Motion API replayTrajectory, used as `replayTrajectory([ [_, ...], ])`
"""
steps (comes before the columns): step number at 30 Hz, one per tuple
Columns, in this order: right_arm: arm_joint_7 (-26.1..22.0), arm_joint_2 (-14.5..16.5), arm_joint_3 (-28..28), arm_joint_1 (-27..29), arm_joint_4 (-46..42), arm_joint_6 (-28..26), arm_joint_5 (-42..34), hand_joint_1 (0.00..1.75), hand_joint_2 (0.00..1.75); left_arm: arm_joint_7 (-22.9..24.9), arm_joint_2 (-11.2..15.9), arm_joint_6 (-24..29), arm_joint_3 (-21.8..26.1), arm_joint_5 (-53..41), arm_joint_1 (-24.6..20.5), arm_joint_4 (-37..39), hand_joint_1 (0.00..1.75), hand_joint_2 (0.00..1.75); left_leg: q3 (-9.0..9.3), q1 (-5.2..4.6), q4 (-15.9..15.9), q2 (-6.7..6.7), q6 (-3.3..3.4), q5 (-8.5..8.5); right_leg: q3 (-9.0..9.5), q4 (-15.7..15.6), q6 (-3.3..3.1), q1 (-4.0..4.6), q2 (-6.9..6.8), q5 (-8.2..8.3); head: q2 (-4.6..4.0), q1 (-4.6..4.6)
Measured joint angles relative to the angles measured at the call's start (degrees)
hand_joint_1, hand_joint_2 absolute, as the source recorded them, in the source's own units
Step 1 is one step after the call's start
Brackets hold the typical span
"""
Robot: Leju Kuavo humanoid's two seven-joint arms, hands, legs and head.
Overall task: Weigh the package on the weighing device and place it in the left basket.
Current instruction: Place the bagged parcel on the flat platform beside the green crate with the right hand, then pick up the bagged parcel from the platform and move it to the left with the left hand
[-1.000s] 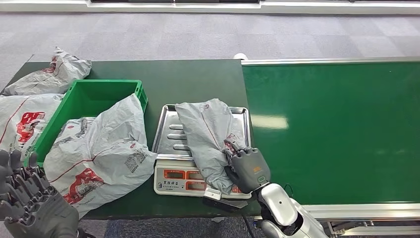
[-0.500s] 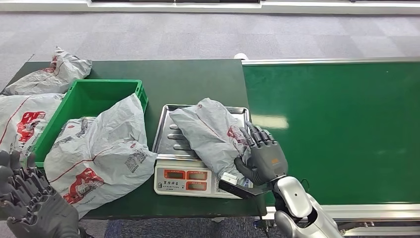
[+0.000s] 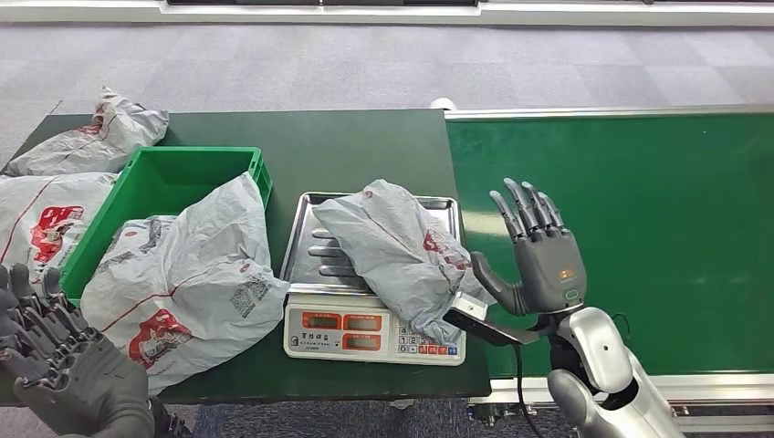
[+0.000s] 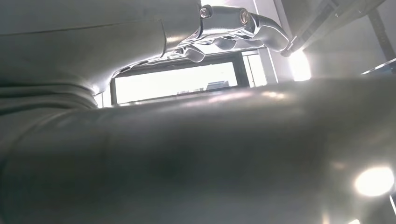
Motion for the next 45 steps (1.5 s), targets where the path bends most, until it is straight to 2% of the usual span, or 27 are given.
replayTrajectory([
  [4,-3.64,-2.65,-4.09,0.39,-4.34,-2.27,-6.62,0.00,0.00,0.20,0.88,-0.97,0.04,-0.87,-1.02,0.96,0.00,0.00,-0.01,-0.01,0.03,-0.10,0.03,0.02,0.01,-0.01,0.03,-0.06,-0.07,0.01,0.00,0.01],
  [10,-5.25,-3.99,-7.60,3.24,-8.26,-5.97,-6.70,0.00,0.00,1.78,1.62,-0.67,0.08,-4.36,-1.47,1.67,0.00,0.00,-0.03,-0.01,0.03,-0.13,0.05,0.00,-0.01,-0.01,0.04,-0.07,-0.09,0.00,0.00,0.00],
  [13,-6.80,-4.65,-15.45,14.43,-17.21,-13.02,-4.00,0.00,0.00,12.16,3.39,0.68,0.09,-20.12,-4.27,4.39,0.00,1.31,-0.10,-0.02,0.02,-0.27,0.10,-0.08,-0.04,-0.05,0.14,-0.09,-0.22,-0.11,0.00,0.01],
  [14,-6.76,-4.63,-17.40,17.87,-19.49,-14.33,-3.36,0.00,0.44,15.62,3.87,0.95,0.09,-25.02,-5.43,5.34,0.00,1.75,-0.12,-0.02,0.01,-0.30,0.11,-0.09,-0.04,-0.06,0.17,-0.09,-0.27,-0.14,0.00,0.01],
  [17,-6.68,-4.60,-21.41,23.60,-23.32,-15.17,-3.48,0.00,1.75,21.62,5.09,0.12,0.09,-31.95,-8.57,7.58,0.00,1.75,-0.14,-0.02,0.01,-0.27,0.12,-0.10,-0.04,-0.05,0.16,-0.09,-0.28,-0.14,0.00,0.02],
  [20,-6.83,-4.61,-25.06,27.17,-25.88,-14.22,-4.98,0.00,1.75,26.16,6.75,-3.05,0.07,-36.03,-12.36,10.06,0.00,1.75,-0.12,-0.03,0.01,-0.21,0.13,-0.09,-0.05,-0.05,0.17,-0.10,-0.25,-0.12,0.00,0.02],
  [23,-7.81,-4.79,-28.60,29.80,-27.60,-13.00,-8.35,0.00,1.75,28.43,9.61,-7.26,-0.05,-36.15,-17.18,13.75,0.00,1.75,-0.10,-0.03,0.01,-0.22,0.14,-0.03,-0.03,-0.04,0.17,-0.10,-0.26,-0.06,0.00,0.01],
  [27,-11.04,-5.74,-33.91,32.21,-29.00,-10.05,-14.93,0.00,1.75,28.30,15.41,-13.68,-0.74,-32.43,-23.24,19.43,0.00,1.75,-0.08,-0.03,0.01,-0.06,0.14,0.02,-0.05,-0.01,0.13,-0.10,-0.12,0.03,0.00,0.02],
  [30,-12.95,-5.78,-36.95,33.40,-29.74,-8.14,-15.99,0.00,1.75,27.54,19.83,-17.57,-1.71,-30.93,-25.12,22.34,0.00,1.75,-0.06,-0.03,0.01,0.13,0.14,0.02,-0.12,0.01,0.10,-0.09,0.09,0.05,0.00,0.01],
  [36,-12.40,-6.21,-39.13,33.84,-30.35,-6.44,-16.59,0.00,1.75,28.34,26.51,-30.63,-5.51,-28.14,-29.95,26.95,0.00,1.75,-0.14,-0.02,0.01,0.13,0.13,0.03,-0.19,0.01,0.10,-0.09,0.13,0.05,0.00,0.02],
  [39,-11.72,-7.22,-39.34,33.79,-30.35,-5.91,-17.63,0.00,1.75,28.55,30.20,-38.58,-7.64,-23.50,-34.85,28.54,0.00,1.75,-0.16,-0.02,0.01,0.12,0.12,0.07,-0.21,0.02,0.11,-0.09,0.13,0.10,0.00,0.02],
  [45,-11.79,-8.78,-41.00,33.86,-30.35,-5.21,-20.22,0.00,1.75,29.87,35.67,-49.33,-12.62,-14.29,-45.80,30.54,0.00,1.75,-0.23,-0.02,0.03,0.06,0.11,0.18,-0.28,0.02,0.14,-0.08,0.08,0.17,0.00,0.00],
])
